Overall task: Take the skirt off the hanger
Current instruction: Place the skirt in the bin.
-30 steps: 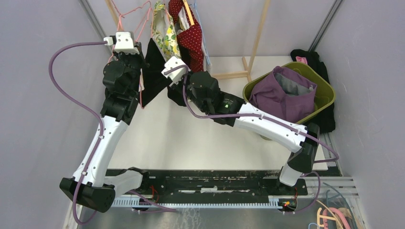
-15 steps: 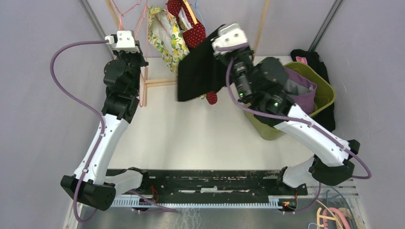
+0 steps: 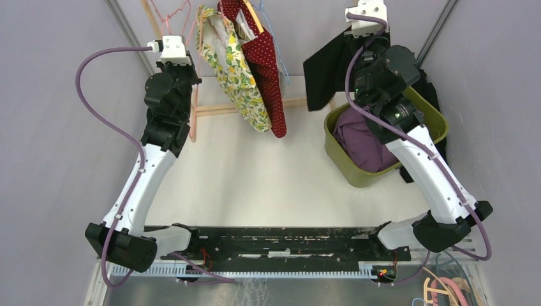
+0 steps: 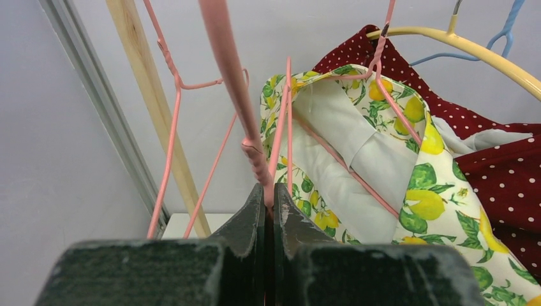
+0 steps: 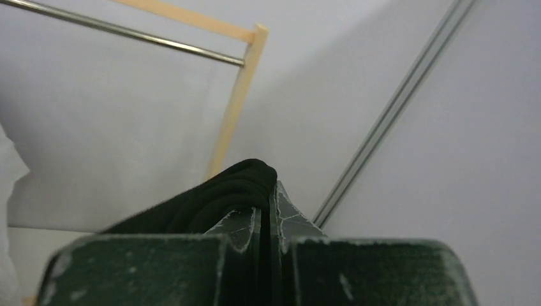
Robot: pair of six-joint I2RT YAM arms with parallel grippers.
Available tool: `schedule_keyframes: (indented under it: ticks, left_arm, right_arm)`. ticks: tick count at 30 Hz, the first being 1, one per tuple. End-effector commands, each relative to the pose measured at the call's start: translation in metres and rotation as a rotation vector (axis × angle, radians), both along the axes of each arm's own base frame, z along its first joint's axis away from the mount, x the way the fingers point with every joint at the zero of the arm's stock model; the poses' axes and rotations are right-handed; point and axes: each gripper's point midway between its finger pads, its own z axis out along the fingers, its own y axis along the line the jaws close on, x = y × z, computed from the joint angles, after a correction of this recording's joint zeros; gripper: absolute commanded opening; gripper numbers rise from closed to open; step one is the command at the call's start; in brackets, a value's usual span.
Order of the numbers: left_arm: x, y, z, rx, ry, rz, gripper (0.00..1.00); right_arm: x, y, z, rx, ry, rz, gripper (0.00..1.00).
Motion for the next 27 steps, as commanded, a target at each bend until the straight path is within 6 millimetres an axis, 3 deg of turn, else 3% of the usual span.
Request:
schedule_keyframes:
  ticks: [1, 4, 8, 13, 22, 27]
  left_arm:
    - [-0.008, 0.003, 0.042, -0.009, -0.118, 0.005, 0.03]
    - [-0.008, 0.005, 0.041, 0.005, -0.112, 0.013, 0.03]
    - [-0.006, 0.007, 0.039, 0.027, -0.105, 0.033, 0.03]
    - [0.001, 0.006, 0.033, 0.039, -0.091, 0.038, 0.03]
    - [0.012, 0.001, 0.021, 0.048, -0.065, 0.025, 0.03]
    - [0.018, -0.002, 0.018, 0.06, -0.06, 0.018, 0.03]
  right_arm:
    - [0.023, -0.028, -0.029, 0.091, 0.05, -0.032, 0.01]
    - [0.038, -0.064, -0.061, 0.149, 0.104, -0.095, 0.01]
    - [0.04, -0.102, -0.09, 0.211, 0.136, -0.162, 0.01]
    - [0.023, -0.109, -0.099, 0.205, 0.166, -0.174, 0.01]
    - [-0.039, -0.132, -0.099, 0.221, 0.169, -0.205, 0.01]
    - [-0.057, -0.143, -0.134, 0.188, 0.251, -0.259, 0.01]
